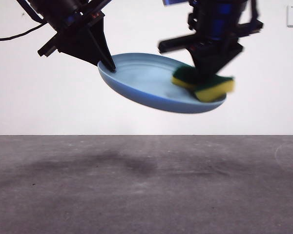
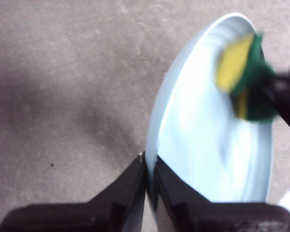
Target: Pick up the plate,pick up the cloth,clean the plate with the cloth
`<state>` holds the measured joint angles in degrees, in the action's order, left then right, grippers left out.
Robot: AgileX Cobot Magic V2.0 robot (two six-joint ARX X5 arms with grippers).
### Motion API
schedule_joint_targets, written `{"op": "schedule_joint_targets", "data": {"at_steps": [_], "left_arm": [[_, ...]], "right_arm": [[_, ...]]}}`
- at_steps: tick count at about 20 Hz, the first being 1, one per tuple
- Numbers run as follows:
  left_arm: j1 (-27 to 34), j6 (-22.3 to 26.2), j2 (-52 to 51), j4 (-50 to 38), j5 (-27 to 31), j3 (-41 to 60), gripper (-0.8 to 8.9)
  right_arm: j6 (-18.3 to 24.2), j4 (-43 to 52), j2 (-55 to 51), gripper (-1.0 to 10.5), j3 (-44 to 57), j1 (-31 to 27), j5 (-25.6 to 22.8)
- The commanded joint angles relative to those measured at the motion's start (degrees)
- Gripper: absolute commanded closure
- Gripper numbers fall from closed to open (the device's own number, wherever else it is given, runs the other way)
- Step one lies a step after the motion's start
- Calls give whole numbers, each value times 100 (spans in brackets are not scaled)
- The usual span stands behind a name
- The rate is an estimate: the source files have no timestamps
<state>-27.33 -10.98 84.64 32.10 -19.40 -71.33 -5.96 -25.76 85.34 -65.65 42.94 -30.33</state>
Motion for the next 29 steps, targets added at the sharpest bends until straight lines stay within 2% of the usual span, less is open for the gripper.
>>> {"op": "schedule_joint_targets", "data": {"at_steps": [1, 5, 6, 8, 11, 12, 15, 18, 21, 23, 29], "left_arm": [[-44, 278, -39, -11, -603, -9, 822], [-44, 601, -39, 59, -487, -9, 822], [-44, 706, -39, 109, -310, -7, 822], [-42, 909, -37, 232, 192, -7, 822], [-15, 1257, -20, 372, 1283, 7, 822], [22, 1276, 7, 393, 1491, 7, 822], [317, 1274, 192, 393, 1534, 7, 822], [599, 1276, 636, 378, 1526, 7, 822], [782, 1276, 1244, 297, 1530, 7, 822], [848, 1276, 1517, 243, 1528, 7, 822], [944, 1272, 2188, 247, 1637, 7, 811]], "right_arm": [[9, 837, 76, 962, 74, -22, 520], [116, 1379, 50, 962, 74, -22, 1886], [118, 1384, -4, 962, 72, -22, 2138], [114, 1368, -116, 962, 72, -22, 2286], [114, 1276, -461, 962, 72, -22, 2280], [114, 1226, -634, 962, 72, -22, 2275], [162, 968, -1266, 962, 72, -24, 2192], [164, 544, -1862, 962, 72, -24, 1685], [170, 31, -2299, 962, 72, -31, 1458], [175, -179, -2428, 962, 72, -70, 1397], [177, -706, -2590, 962, 72, -85, 778]]}}
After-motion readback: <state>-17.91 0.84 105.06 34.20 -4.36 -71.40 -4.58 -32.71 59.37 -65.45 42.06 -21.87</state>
